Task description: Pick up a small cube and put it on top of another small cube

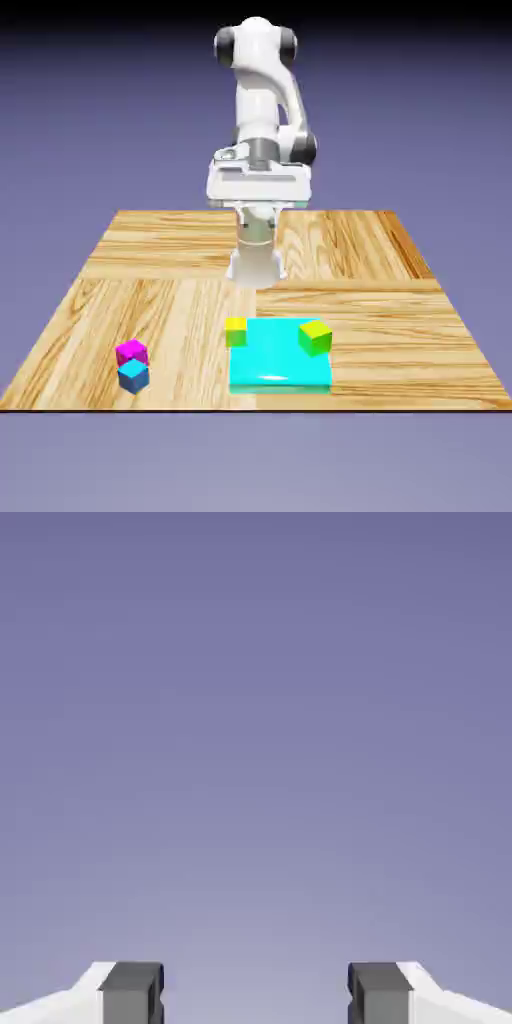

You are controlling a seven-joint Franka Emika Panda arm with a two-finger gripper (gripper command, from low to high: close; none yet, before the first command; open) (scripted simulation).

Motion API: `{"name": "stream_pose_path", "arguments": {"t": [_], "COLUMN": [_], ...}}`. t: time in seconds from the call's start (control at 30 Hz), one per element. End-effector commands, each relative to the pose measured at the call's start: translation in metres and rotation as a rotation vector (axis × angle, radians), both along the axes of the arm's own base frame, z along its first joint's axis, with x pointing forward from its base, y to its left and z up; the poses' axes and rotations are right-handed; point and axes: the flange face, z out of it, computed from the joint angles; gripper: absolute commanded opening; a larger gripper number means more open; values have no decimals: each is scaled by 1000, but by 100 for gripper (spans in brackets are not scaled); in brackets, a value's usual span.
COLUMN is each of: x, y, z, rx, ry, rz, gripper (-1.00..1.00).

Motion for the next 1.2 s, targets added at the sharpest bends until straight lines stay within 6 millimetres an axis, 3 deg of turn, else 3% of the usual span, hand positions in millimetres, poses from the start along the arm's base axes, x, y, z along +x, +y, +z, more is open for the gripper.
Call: {"name": "stream_pose_path", "arguments": {"t": [0.0, 0.27, 0.53, 0.9, 1.1, 1.17], "x": [8, 65, 103, 124, 130, 130], "y": [-4, -38, -81, -155, -196, -197], "z": [-7, -77, -159, -257, -289, -290], "rx": [-14, -141, -290, -521, -654, -658], "ry": [35, 317, 610, 1041, 1294, 1301], "rz": [17, 161, 319, 549, 670, 674], "gripper": [0, 0, 0, 0, 0, 0]}}
